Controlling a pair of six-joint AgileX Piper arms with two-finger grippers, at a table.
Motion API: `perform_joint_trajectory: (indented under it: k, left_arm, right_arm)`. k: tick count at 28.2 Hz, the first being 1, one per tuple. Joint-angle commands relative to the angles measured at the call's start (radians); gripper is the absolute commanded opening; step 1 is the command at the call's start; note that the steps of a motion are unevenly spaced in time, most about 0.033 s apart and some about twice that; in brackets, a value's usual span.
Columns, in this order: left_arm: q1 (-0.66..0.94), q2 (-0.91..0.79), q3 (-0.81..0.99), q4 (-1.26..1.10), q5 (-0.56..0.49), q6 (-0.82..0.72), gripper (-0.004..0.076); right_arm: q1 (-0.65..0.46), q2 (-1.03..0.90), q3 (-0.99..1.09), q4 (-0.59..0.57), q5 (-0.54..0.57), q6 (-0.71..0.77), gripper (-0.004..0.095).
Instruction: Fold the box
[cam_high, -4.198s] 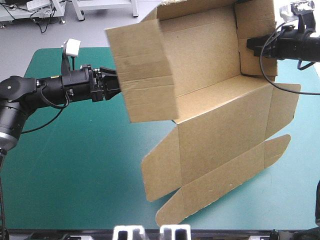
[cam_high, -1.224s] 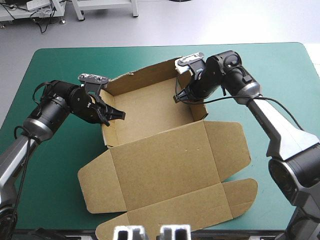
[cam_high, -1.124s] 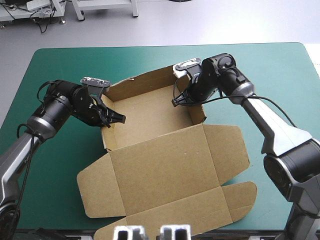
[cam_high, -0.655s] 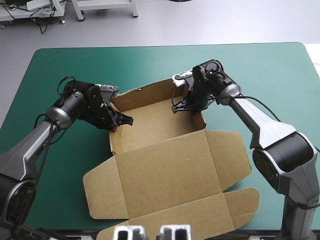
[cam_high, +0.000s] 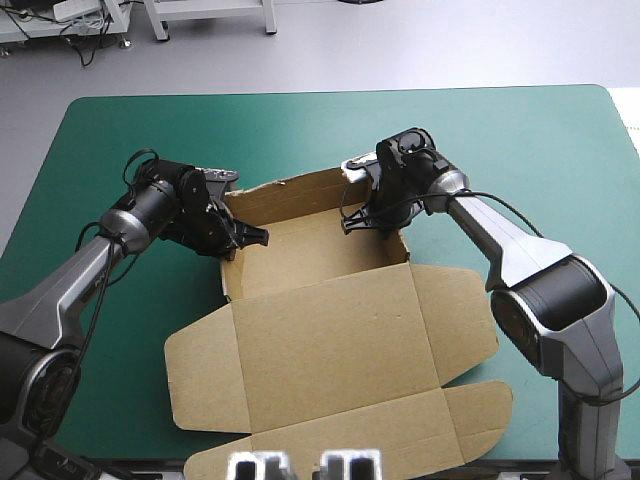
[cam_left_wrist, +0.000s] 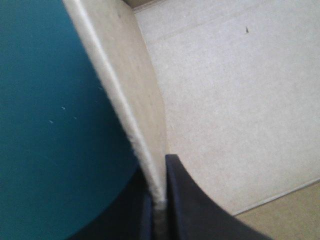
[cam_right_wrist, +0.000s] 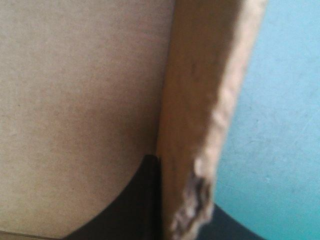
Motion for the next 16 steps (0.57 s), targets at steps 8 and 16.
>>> perform_joint_trajectory:
  k: [8,16]
  left_arm:
    - [-0.001,-0.029,-0.17,-0.001,0.109,0.034,0.0621]
    - [-0.001,-0.057,-0.284,0.135,0.187,0.03,0.066]
  right_arm:
    - [0.005,-0.038,-0.022,0.091,0.048,-0.072,0.0435]
    - [0.005,-0.101,-0.028,-0.018,0.048,-0.074,0.0773]
